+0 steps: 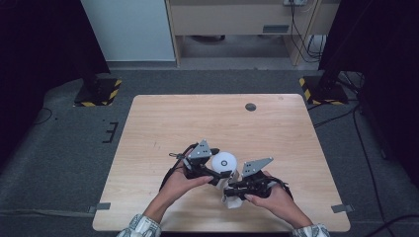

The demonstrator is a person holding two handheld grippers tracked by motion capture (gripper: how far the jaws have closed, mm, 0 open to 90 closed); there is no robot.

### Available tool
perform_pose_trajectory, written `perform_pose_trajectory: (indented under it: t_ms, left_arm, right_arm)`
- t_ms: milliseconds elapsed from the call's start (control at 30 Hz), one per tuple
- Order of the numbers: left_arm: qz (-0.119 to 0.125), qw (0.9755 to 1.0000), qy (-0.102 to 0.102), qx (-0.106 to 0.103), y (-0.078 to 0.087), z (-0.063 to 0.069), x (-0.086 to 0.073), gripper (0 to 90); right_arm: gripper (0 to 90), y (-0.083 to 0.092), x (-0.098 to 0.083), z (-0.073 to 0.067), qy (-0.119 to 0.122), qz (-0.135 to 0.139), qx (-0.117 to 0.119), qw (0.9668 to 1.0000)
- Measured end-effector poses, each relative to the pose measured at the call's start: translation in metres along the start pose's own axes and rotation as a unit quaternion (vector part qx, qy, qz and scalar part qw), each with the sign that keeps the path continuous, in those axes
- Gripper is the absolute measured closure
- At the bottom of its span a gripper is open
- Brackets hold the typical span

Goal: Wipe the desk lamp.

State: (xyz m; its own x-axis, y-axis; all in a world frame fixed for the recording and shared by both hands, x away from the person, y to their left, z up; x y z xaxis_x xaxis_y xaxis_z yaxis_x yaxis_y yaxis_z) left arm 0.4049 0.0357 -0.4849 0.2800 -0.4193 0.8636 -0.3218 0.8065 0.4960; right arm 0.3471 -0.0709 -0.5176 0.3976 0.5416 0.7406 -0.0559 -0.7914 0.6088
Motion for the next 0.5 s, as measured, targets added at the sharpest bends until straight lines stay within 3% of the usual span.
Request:
perform_pose_trajectory:
  t_ms: [367, 500]
  left_arm:
    - [-0.002, 1.0, -0.004, 0.001, 0.0, 0.0, -0.001, 9.0]
    - [-0.003, 1.0, -0.004, 0.001, 0.001, 0.0, -0.001, 9.0]
  right_arm:
    - [78.6, -0.023, -0.02, 0.012, -0.034, -0.055, 0.0, 0.9979]
    - [78.7, -0.028, -0.022, 0.014, -0.044, -0.062, 0.004, 0.9971]
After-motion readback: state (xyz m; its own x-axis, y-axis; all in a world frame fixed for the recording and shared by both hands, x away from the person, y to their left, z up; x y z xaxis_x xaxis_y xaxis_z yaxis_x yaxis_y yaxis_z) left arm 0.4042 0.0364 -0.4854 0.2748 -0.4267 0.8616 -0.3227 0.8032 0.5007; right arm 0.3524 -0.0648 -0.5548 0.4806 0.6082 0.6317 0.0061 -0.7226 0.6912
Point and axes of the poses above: each handheld gripper's, and its own axes: y roughly backward along the jaws, x roughly out of its top, z roughly to its right, the point moved 7 cm from there along -y, roughly forward along the jaws, and after that the axes turned 3 degrees about -z, right-handed, at the moved point
